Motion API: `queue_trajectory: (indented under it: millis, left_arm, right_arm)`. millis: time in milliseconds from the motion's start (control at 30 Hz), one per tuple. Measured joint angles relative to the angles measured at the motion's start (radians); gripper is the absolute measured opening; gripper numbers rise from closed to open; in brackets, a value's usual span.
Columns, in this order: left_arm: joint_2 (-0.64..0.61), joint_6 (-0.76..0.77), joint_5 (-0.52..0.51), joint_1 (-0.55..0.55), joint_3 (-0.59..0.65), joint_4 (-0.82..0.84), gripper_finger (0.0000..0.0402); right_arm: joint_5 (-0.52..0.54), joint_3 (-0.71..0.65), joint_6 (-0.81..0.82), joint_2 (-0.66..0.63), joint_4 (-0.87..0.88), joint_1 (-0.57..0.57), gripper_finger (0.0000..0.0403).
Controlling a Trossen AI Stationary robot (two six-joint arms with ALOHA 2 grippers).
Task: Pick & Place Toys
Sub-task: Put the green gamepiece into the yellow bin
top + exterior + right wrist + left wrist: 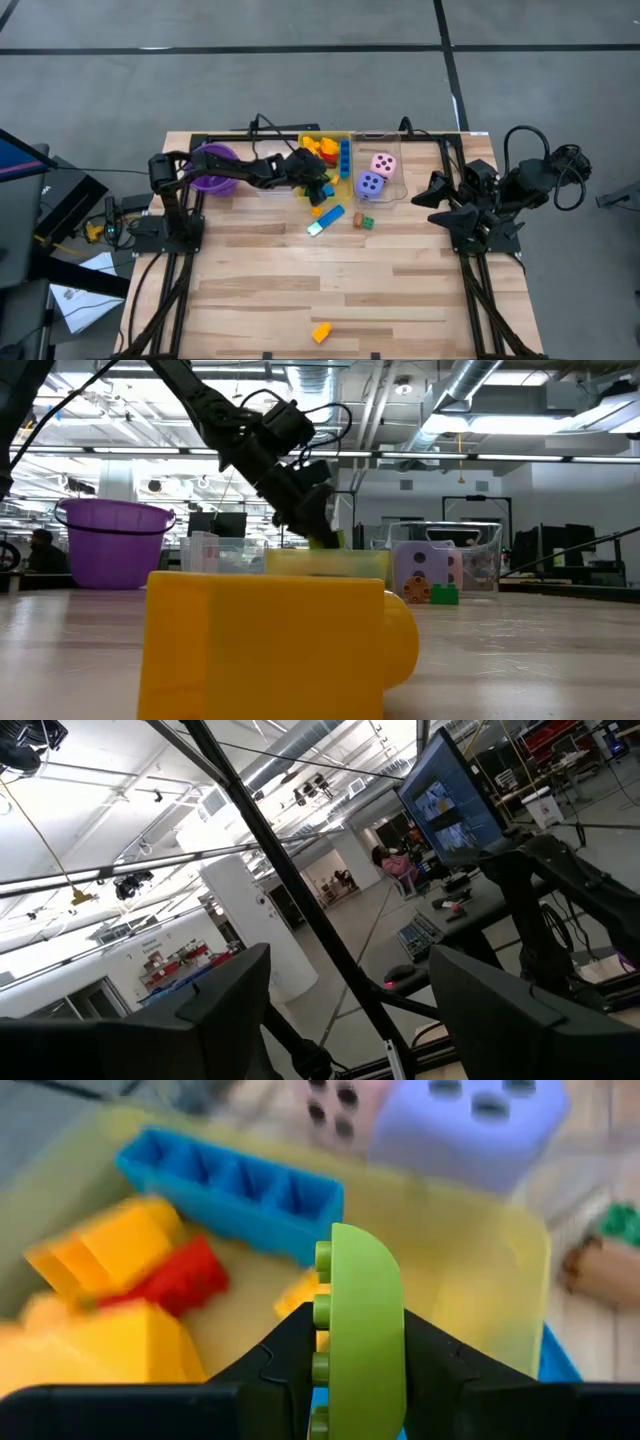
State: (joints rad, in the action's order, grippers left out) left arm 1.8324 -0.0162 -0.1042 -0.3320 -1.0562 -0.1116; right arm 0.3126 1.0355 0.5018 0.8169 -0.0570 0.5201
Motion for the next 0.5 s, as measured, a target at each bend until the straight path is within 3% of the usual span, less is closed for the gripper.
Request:
queue_trajectory:
  millis: [500]
  left_arm:
    - [0.000,0.058,0.000,0.012,0.066,-0.016,0.0104]
  right_arm:
    - [0.000,0.000,0.005,0.000,0.000,0.000,0.0266]
